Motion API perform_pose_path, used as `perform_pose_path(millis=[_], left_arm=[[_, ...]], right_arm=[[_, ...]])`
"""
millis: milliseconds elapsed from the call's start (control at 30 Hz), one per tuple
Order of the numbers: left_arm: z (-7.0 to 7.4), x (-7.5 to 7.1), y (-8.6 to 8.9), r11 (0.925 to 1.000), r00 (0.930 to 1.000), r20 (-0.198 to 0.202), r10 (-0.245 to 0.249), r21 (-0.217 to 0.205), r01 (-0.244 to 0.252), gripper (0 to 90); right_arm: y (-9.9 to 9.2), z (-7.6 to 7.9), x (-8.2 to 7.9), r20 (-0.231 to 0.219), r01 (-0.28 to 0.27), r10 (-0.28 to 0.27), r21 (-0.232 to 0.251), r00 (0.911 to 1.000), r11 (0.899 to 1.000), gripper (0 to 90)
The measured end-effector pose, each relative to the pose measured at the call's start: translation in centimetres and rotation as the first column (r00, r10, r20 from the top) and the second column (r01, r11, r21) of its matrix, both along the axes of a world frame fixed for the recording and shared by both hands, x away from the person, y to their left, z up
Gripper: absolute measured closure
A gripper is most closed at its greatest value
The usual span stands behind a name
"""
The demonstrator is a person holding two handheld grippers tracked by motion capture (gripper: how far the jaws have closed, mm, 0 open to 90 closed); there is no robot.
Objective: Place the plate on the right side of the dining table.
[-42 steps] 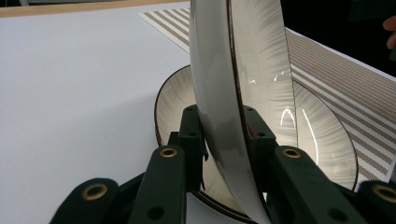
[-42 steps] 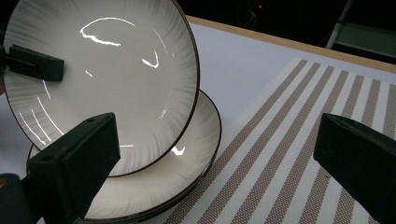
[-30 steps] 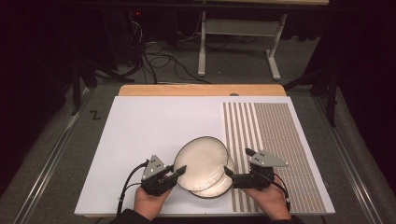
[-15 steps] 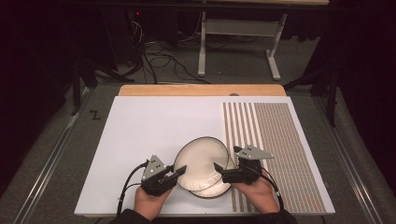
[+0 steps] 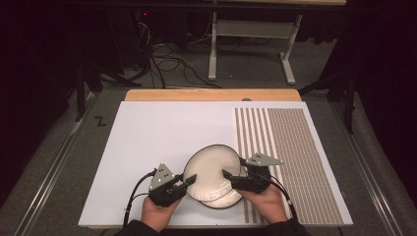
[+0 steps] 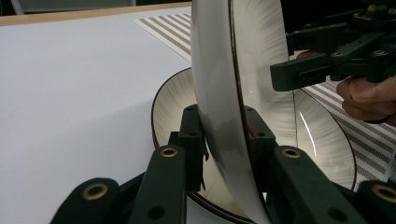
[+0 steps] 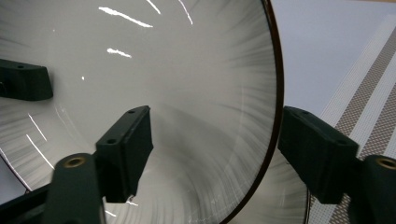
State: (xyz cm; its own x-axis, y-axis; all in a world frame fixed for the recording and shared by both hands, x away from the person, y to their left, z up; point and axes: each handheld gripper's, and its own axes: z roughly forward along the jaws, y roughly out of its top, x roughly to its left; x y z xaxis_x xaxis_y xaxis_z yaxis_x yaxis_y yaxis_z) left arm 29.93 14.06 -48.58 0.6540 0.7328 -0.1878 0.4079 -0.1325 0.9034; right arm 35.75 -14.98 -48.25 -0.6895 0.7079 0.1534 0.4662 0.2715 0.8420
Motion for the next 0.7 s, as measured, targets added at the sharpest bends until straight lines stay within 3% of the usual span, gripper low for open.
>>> perform_pose_path(millis=[167,333,567,700], left_arm=[[-0.08,0.04,0.02,1.0,1.0,0.002,-0.004,-0.003,0.004,74.8],[-0.09,0.11,0.03,0.9999,0.9999,0.003,-0.012,-0.004,0.012,74.8],[-0.05,0.06,-0.04,0.9998,0.9997,0.016,-0.019,-0.006,0.019,75.2],[-0.04,0.19,0.03,0.9997,0.9998,0.004,-0.021,-0.013,0.021,75.5]], right_arm=[[-0.21,-0.55,0.13,-0.033,-0.024,0.025,0.024,0.9991,0.999,37.0],[-0.06,-0.72,0.18,-0.051,-0.032,0.034,0.034,0.9981,0.999,39.7],[-0.21,-0.68,0.22,-0.056,-0.036,0.039,0.046,0.9977,0.998,49.4],[-0.36,-0.61,0.16,-0.062,-0.034,0.038,0.059,0.9974,0.998,53.7]])
